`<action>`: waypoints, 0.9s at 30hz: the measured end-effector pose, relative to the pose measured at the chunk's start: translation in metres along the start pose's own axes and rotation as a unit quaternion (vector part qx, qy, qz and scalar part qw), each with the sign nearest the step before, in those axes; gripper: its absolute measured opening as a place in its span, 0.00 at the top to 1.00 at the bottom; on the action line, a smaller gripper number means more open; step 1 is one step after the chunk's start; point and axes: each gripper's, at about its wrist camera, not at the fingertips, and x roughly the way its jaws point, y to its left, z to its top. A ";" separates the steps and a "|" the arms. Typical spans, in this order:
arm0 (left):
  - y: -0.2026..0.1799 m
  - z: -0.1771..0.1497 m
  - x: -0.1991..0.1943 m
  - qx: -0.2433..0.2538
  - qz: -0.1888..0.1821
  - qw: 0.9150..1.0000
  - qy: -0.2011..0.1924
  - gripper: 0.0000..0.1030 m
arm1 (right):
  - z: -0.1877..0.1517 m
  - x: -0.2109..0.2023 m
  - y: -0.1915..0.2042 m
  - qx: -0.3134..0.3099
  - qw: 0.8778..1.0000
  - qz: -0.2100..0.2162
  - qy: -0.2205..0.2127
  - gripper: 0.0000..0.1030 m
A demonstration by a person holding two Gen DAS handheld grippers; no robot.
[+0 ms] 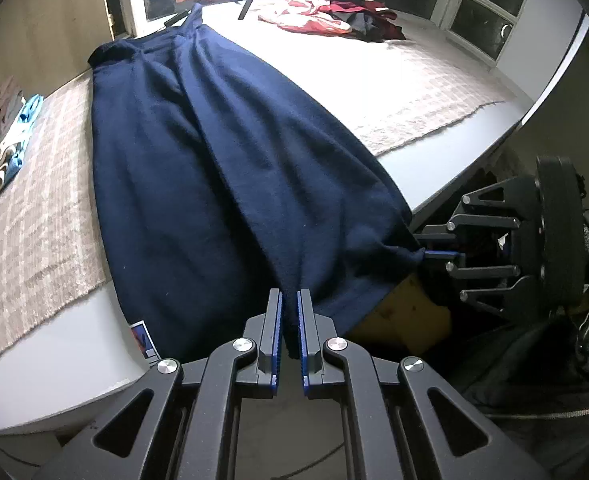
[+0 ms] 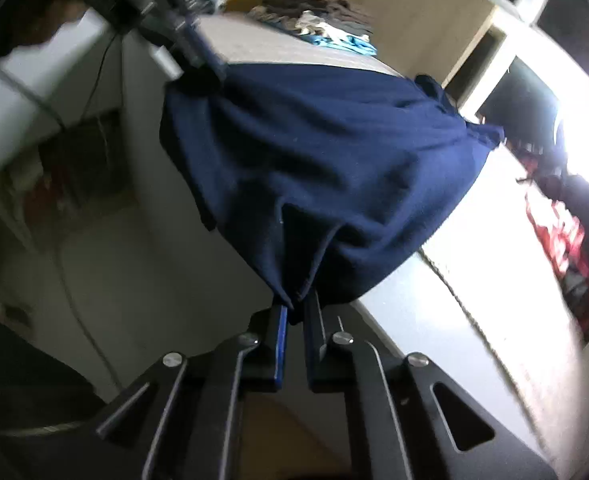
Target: Fold clothes
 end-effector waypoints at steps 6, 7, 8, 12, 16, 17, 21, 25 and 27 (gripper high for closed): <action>-0.009 0.015 -0.027 0.000 -0.015 0.999 -0.033 0.94 | 0.011 -0.041 -0.080 0.203 0.966 0.160 -0.005 0.95; -0.010 0.018 -0.033 -0.002 -0.019 0.999 -0.042 0.94 | 0.012 -0.049 -0.095 0.235 0.955 0.183 -0.009 0.95; -0.011 0.021 -0.039 -0.004 -0.023 0.998 -0.050 0.94 | 0.012 -0.055 -0.106 0.258 0.946 0.195 -0.012 0.95; -0.021 0.021 -0.038 -0.012 -0.044 0.997 -0.063 0.94 | 0.001 -0.062 -0.126 0.311 0.930 0.196 0.000 0.95; -0.028 0.005 -0.002 -0.030 -0.059 0.997 -0.037 0.94 | -0.022 -0.047 -0.111 0.319 0.932 0.171 0.033 0.95; -0.028 0.001 0.009 -0.037 -0.061 0.997 -0.029 0.94 | -0.026 -0.043 -0.107 0.316 0.934 0.163 0.038 0.95; -0.026 -0.009 0.034 -0.063 -0.072 0.995 -0.015 0.94 | -0.040 -0.034 -0.103 0.335 0.928 0.156 0.047 0.95; -0.022 -0.011 0.019 -0.083 -0.093 0.991 -0.046 0.94 | -0.032 -0.043 -0.105 0.332 0.930 0.153 0.024 0.95; -0.018 -0.013 0.007 -0.098 -0.102 0.988 -0.068 0.94 | -0.027 -0.051 -0.098 0.309 0.941 0.138 0.020 0.95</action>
